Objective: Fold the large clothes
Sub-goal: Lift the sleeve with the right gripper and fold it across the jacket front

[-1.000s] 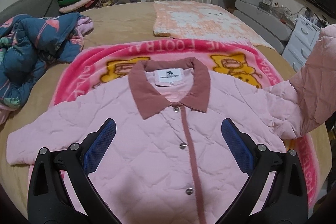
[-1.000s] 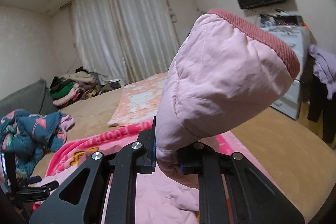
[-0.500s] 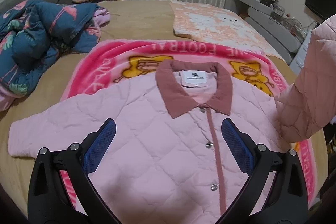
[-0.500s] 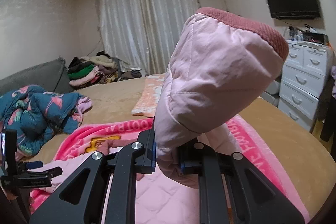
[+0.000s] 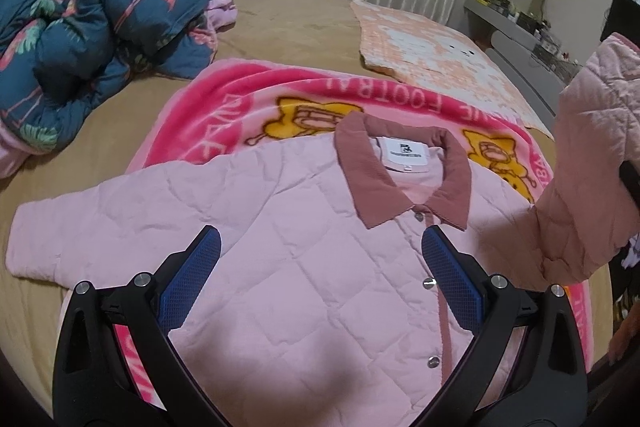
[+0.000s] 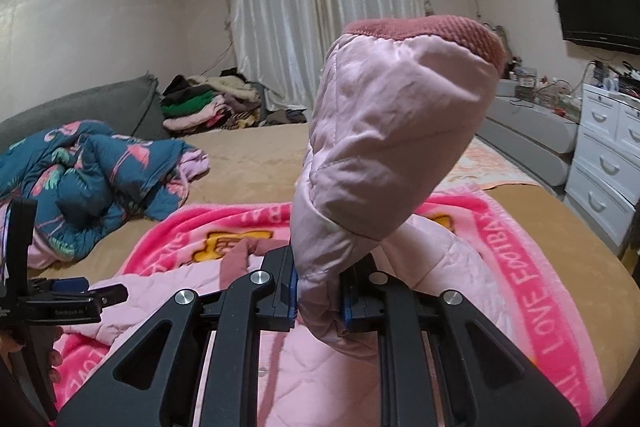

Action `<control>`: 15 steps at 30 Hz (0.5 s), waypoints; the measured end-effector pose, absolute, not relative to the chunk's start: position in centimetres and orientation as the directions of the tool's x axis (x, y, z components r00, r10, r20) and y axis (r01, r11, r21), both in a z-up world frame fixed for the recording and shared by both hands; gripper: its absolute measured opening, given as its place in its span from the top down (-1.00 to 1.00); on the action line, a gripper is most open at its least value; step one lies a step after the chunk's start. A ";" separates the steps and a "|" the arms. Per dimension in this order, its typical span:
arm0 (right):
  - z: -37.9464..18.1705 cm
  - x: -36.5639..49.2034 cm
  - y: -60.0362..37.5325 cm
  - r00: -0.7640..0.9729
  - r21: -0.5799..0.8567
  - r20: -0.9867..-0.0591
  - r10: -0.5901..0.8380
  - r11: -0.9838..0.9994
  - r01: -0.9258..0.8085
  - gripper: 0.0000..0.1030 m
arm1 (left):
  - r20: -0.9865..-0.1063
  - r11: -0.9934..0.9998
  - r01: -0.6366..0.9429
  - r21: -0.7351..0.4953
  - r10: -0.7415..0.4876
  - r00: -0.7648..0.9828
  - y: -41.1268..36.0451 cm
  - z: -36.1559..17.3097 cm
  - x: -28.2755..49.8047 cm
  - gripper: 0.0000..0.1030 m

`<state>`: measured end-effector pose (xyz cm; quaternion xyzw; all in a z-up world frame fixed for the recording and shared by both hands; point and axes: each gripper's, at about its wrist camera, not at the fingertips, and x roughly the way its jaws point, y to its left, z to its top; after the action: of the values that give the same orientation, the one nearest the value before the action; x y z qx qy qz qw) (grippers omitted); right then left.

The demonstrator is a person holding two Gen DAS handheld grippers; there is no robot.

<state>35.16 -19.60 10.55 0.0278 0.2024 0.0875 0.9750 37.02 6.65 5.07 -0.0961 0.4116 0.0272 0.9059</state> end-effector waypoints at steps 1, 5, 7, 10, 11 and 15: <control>10.3 35.4 -19.1 0.900 0.088 -0.394 0.187 0.982 -0.166 0.72 | -0.751 0.979 -0.133 -0.156 -0.031 0.659 7.1 5.0 37.0 -0.83; 8.8 36.3 -16.7 0.885 0.084 -0.417 0.209 0.978 -0.192 0.72 | -0.749 0.975 -0.144 -0.166 -0.030 0.662 8.5 4.8 36.7 -0.83; 8.1 36.7 -15.7 0.876 0.083 -0.431 0.218 0.976 -0.203 0.72 | -0.748 0.974 -0.149 -0.171 -0.030 0.663 9.0 4.8 36.7 -0.83; 7.0 37.2 -14.3 0.865 0.076 -0.448 0.224 0.974 -0.213 0.71 | -0.747 0.971 -0.154 -0.184 -0.036 0.663 9.9 4.6 36.7 -0.83; 6.5 37.4 -13.9 0.862 0.071 -0.455 0.224 0.974 -0.216 0.71 | -0.747 0.969 -0.156 -0.190 -0.040 0.663 10.1 4.6 36.7 -0.83; 4.7 38.1 -12.2 0.842 0.063 -0.488 0.230 0.971 -0.229 0.71 | -0.747 0.953 -0.166 -0.254 -0.084 0.660 11.4 3.9 36.7 -0.83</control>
<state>38.12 -12.25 4.68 0.0013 0.2544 0.1194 0.9597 36.70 11.43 3.94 -0.1518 0.4119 0.0227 0.8982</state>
